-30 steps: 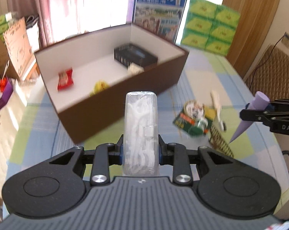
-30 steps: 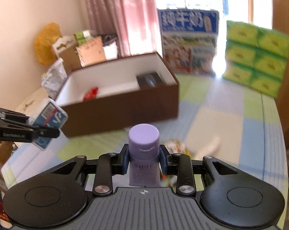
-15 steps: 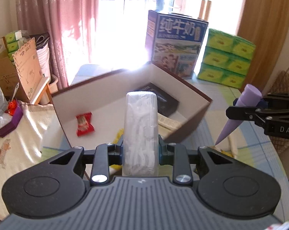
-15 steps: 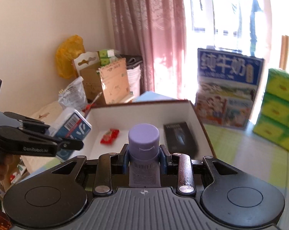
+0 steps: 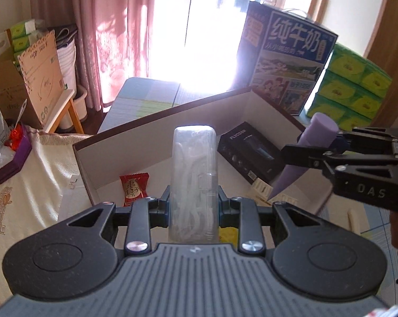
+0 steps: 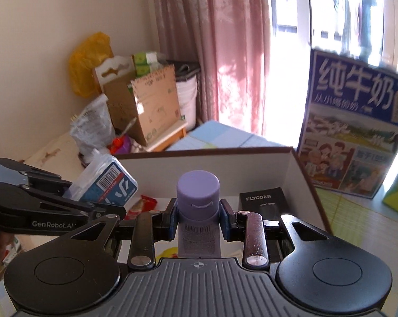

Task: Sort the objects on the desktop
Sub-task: 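Carry the clear case and purple tube with both grippers over the brown box, then open the left gripper dropping the clear case while the right releases the purple tube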

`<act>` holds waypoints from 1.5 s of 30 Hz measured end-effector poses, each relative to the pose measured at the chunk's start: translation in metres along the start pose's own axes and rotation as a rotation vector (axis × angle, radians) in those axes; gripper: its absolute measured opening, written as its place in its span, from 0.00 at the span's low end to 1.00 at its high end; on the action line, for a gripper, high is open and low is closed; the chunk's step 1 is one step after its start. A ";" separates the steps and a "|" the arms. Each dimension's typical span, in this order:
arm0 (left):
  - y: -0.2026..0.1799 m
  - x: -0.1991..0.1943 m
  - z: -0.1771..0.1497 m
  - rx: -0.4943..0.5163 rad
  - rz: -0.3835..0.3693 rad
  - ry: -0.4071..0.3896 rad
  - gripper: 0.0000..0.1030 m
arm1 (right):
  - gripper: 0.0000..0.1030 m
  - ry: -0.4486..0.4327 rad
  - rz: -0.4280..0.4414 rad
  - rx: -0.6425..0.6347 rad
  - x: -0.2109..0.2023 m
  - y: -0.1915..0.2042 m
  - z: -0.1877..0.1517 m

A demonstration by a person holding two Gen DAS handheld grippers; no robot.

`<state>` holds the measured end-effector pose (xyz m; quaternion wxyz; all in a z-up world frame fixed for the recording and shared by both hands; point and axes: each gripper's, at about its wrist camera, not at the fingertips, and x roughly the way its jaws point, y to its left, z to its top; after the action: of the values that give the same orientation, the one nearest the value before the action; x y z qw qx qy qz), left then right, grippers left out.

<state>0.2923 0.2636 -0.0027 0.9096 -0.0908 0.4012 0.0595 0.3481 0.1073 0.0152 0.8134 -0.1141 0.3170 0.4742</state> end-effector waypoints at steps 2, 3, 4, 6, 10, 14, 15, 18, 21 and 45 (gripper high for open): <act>0.003 0.014 0.005 0.010 0.011 0.012 0.24 | 0.28 0.026 0.000 0.015 0.017 -0.007 0.002; 0.004 0.022 0.009 0.013 0.012 0.023 0.24 | 0.28 0.040 0.000 0.022 0.027 -0.009 0.003; 0.005 0.031 0.011 0.011 0.011 0.038 0.24 | 0.28 0.054 -0.003 0.028 0.034 -0.011 0.004; 0.006 0.048 0.015 0.007 0.009 0.067 0.24 | 0.28 0.083 -0.009 0.032 0.049 -0.015 0.005; 0.009 0.076 0.018 0.027 0.024 0.115 0.24 | 0.28 0.125 -0.028 0.023 0.071 -0.022 0.004; 0.013 0.095 0.021 0.032 0.029 0.142 0.24 | 0.28 0.151 -0.031 0.025 0.085 -0.027 0.001; 0.013 0.099 0.022 0.034 0.029 0.150 0.25 | 0.28 0.159 -0.032 0.023 0.089 -0.029 0.001; 0.014 0.111 0.025 0.036 0.037 0.179 0.24 | 0.28 0.182 -0.042 0.018 0.097 -0.031 -0.001; 0.014 0.121 0.027 0.035 0.046 0.201 0.24 | 0.28 0.200 -0.040 0.013 0.102 -0.033 -0.003; 0.010 0.107 0.036 0.126 0.120 0.138 0.46 | 0.53 0.211 -0.085 -0.045 0.097 -0.028 -0.004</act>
<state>0.3876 0.2844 -0.0593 0.8786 -0.0133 0.4704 0.0821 0.4044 0.1585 -0.0514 0.7921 -0.1951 0.3851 0.4315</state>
